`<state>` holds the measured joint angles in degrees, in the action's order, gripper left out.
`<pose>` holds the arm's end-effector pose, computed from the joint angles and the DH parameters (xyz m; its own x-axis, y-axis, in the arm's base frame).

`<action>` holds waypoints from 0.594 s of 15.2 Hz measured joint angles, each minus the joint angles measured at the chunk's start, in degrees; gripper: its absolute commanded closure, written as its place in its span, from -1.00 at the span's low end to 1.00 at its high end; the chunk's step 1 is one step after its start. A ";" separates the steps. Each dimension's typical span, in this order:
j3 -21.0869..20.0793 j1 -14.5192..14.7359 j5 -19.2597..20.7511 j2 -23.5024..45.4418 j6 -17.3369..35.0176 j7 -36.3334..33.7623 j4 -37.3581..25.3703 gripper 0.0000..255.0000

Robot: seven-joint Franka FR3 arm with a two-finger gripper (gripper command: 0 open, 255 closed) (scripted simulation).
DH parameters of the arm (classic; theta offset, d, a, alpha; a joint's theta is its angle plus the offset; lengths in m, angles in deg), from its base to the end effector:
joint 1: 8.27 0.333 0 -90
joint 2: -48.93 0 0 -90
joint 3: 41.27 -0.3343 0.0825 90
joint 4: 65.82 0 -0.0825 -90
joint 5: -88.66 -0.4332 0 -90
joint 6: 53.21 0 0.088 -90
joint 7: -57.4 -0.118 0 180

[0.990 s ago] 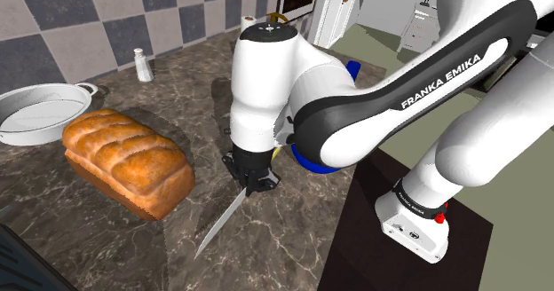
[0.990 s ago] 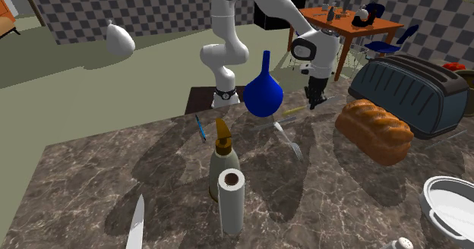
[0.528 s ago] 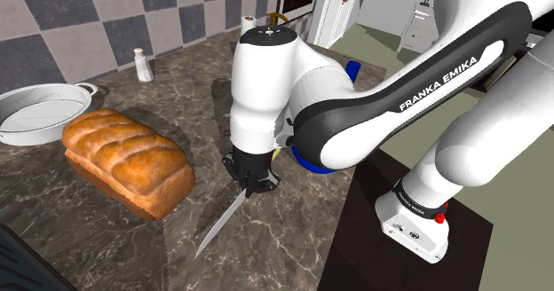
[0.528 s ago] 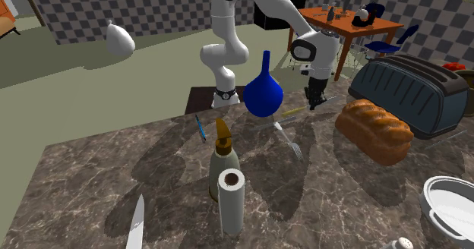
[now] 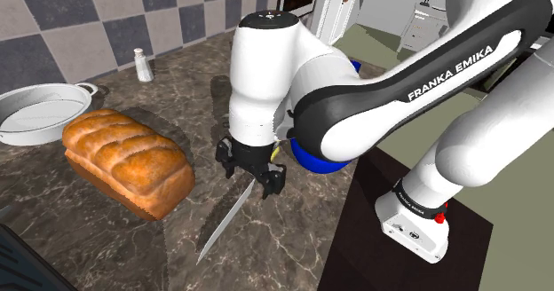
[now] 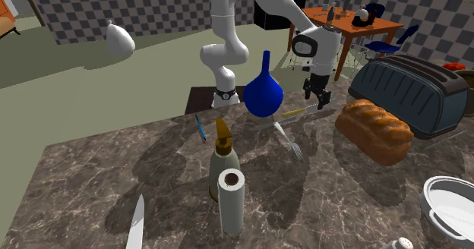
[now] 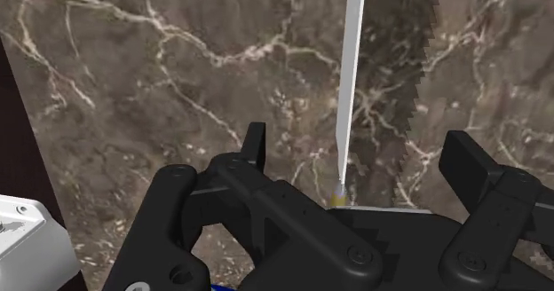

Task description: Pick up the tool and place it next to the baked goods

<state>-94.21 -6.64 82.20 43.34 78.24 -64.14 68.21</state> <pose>0.3081 0.4372 0.3350 0.3205 -0.9471 -0.0153 -0.9472 -0.3204 -0.0099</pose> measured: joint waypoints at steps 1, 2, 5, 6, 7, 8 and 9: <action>0.64 0.32 -1.95 -2.15 -1.73 1.51 -0.20 -1.00; 1.22 0.51 -3.03 -3.46 -3.55 2.45 -1.07 -1.00; 1.65 0.78 -3.89 -4.49 -5.04 3.03 -1.76 -1.00; 1.69 0.82 -3.99 -4.60 -5.16 3.09 -1.79 -1.00; 1.69 0.83 -4.01 -4.62 -5.22 3.08 -1.83 -1.00; 1.69 0.83 -4.02 -4.64 -5.26 3.09 -1.85 -1.00; 1.70 0.84 -4.03 -4.65 -5.27 3.09 -1.85 -1.00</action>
